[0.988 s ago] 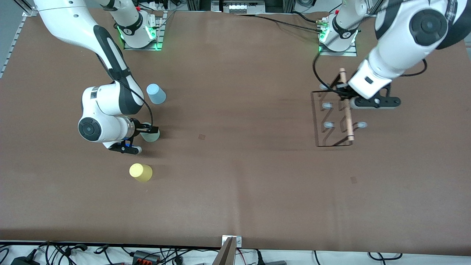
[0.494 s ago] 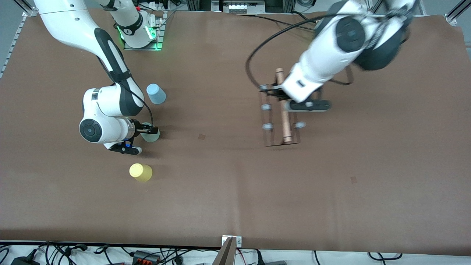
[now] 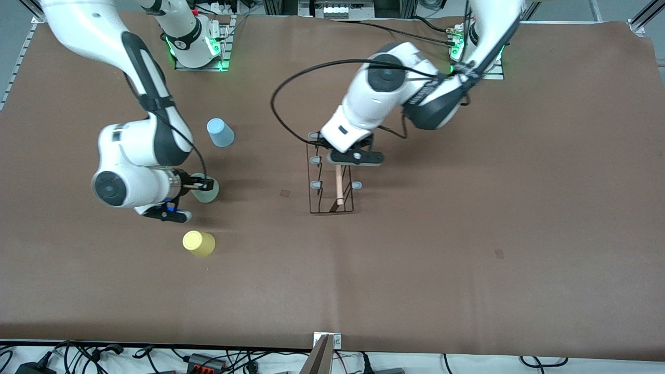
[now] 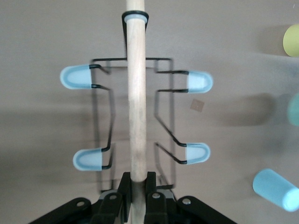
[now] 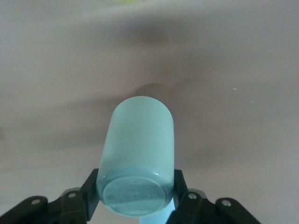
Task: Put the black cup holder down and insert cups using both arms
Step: 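Carry the rack with the left gripper while the right gripper grips the cup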
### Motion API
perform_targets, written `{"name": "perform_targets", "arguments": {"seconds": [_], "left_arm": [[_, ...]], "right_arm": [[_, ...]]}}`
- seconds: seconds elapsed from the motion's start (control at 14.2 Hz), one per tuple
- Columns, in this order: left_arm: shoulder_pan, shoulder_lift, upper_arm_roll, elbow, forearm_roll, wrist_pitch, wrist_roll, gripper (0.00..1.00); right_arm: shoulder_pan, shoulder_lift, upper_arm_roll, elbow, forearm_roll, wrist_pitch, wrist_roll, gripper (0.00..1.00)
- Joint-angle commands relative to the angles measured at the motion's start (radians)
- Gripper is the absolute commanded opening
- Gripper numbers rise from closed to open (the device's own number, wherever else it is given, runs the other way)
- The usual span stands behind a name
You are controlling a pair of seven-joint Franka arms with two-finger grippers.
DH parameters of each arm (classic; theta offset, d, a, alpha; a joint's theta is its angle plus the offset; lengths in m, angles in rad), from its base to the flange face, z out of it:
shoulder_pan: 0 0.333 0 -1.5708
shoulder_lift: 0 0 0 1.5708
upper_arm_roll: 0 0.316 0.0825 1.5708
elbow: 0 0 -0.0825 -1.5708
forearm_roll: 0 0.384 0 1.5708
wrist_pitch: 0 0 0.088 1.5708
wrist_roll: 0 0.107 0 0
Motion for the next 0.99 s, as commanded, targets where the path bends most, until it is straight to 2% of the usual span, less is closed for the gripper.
{"name": "perform_targets", "arguments": {"seconds": [0.0, 0.21, 0.49, 0.63, 0.78, 0.85, 0.92], "left_arm": [[-0.051, 0.109, 0.0, 0.132, 0.107, -0.009, -0.063, 0.01], [-0.071, 0.161, 0.003, 0.187, 0.131, -0.005, -0.064, 0.01], [-0.083, 0.195, 0.009, 0.189, 0.167, 0.034, -0.064, 0.04], [-0.089, 0.199, 0.021, 0.189, 0.182, 0.036, -0.064, 0.12], [-0.087, 0.193, 0.023, 0.193, 0.182, 0.027, -0.064, 0.57], [-0.083, 0.177, 0.021, 0.195, 0.182, 0.016, -0.064, 0.59], [-0.075, 0.155, 0.021, 0.195, 0.177, -0.008, -0.064, 0.66]], "right_arm": [[-0.04, 0.001, 0.003, 0.172, 0.017, -0.167, -0.016, 0.23], [-0.045, 0.001, 0.003, 0.191, 0.011, -0.19, -0.016, 0.24], [-0.045, 0.003, 0.003, 0.191, 0.008, -0.19, -0.01, 0.24], [-0.045, 0.004, 0.003, 0.191, 0.008, -0.19, -0.009, 0.24], [-0.045, 0.007, 0.003, 0.189, 0.007, -0.19, -0.006, 0.24], [-0.045, 0.007, 0.003, 0.189, 0.007, -0.19, -0.004, 0.24], [-0.045, 0.007, 0.003, 0.188, 0.007, -0.19, -0.002, 0.24]]}}
